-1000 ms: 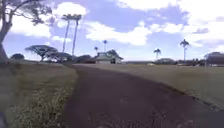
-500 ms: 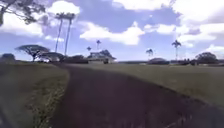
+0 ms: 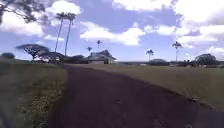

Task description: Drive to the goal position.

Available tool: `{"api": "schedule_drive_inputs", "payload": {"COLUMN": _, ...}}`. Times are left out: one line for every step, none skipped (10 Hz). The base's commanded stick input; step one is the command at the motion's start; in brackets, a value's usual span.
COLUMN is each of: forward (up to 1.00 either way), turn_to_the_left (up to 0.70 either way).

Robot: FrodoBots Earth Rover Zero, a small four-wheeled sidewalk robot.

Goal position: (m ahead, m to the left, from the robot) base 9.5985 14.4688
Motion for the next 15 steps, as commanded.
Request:
{"api": "schedule_drive_inputs", "payload": {"forward": 0.50, "turn_to_the_left": 0.00}}
{"api": "schedule_drive_inputs", "payload": {"forward": 0.50, "turn_to_the_left": 0.00}}
{"api": "schedule_drive_inputs", "payload": {"forward": 0.50, "turn_to_the_left": 0.00}}
{"api": "schedule_drive_inputs", "payload": {"forward": 0.50, "turn_to_the_left": 0.00}}
{"api": "schedule_drive_inputs", "payload": {"forward": 0.50, "turn_to_the_left": 0.00}}
{"api": "schedule_drive_inputs", "payload": {"forward": 0.50, "turn_to_the_left": 0.00}}
{"api": "schedule_drive_inputs", "payload": {"forward": 0.50, "turn_to_the_left": 0.00}}
{"api": "schedule_drive_inputs", "payload": {"forward": 0.50, "turn_to_the_left": 0.00}}
{"api": "schedule_drive_inputs", "payload": {"forward": 0.50, "turn_to_the_left": 0.00}}
{"api": "schedule_drive_inputs", "payload": {"forward": 0.50, "turn_to_the_left": 0.00}}
{"api": "schedule_drive_inputs", "payload": {"forward": 0.50, "turn_to_the_left": 0.00}}
{"api": "schedule_drive_inputs", "payload": {"forward": 0.50, "turn_to_the_left": 0.00}}
{"api": "schedule_drive_inputs", "payload": {"forward": 0.50, "turn_to_the_left": 0.00}}
{"api": "schedule_drive_inputs", "payload": {"forward": 0.50, "turn_to_the_left": 0.03}}
{"api": "schedule_drive_inputs", "payload": {"forward": 0.50, "turn_to_the_left": 0.17}}
